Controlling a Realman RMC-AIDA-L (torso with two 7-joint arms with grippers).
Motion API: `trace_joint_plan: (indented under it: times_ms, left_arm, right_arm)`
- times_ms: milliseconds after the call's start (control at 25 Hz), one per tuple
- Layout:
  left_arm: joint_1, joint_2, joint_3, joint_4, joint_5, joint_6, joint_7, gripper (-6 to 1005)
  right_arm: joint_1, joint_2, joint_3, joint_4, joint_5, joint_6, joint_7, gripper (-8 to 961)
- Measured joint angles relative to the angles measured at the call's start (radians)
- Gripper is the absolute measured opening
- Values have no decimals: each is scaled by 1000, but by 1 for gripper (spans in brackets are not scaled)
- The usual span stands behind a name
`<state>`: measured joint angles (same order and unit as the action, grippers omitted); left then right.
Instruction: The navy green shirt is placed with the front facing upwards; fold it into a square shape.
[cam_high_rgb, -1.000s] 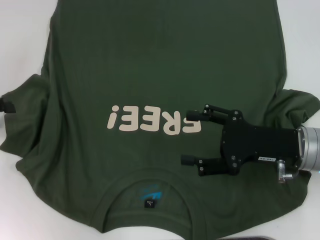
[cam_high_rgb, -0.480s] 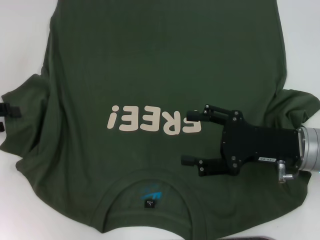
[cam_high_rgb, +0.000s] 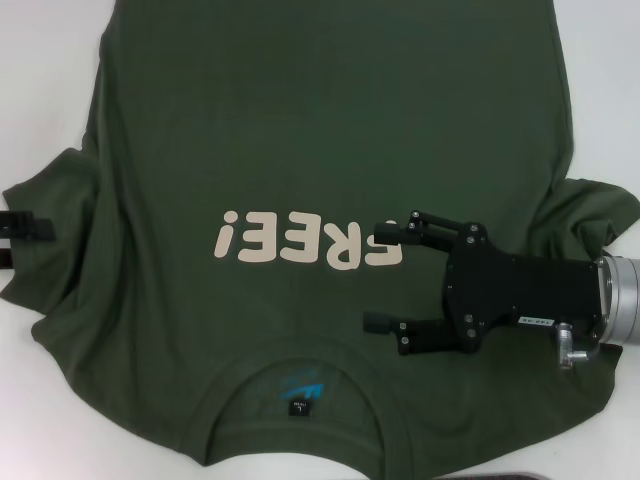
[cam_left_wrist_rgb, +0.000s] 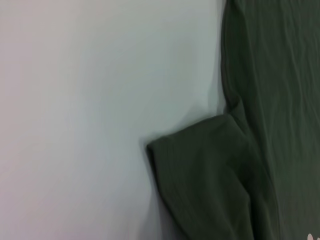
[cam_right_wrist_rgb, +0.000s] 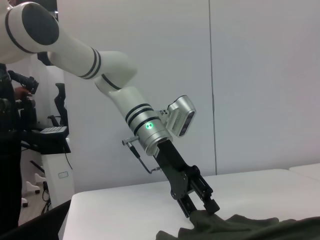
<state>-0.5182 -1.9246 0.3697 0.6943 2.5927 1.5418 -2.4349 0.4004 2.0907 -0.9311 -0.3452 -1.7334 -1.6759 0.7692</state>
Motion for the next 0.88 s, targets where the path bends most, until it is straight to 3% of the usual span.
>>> trace_joint_plan:
  times_ms: [600,840,880]
  left_arm:
    - [-11,-4,26,-1,-4,6,-5,756]
    - [-26,-3,49,0,-1,10,-2,589]
    - [-27,-3,50,0,-1,10,-2,449]
  right_arm:
    - [0,0,0,0,0,-7,0,925]
    - [4,0,0,0,1,-8,2,925]
    - [5,0,0,0,1,-9,2,925]
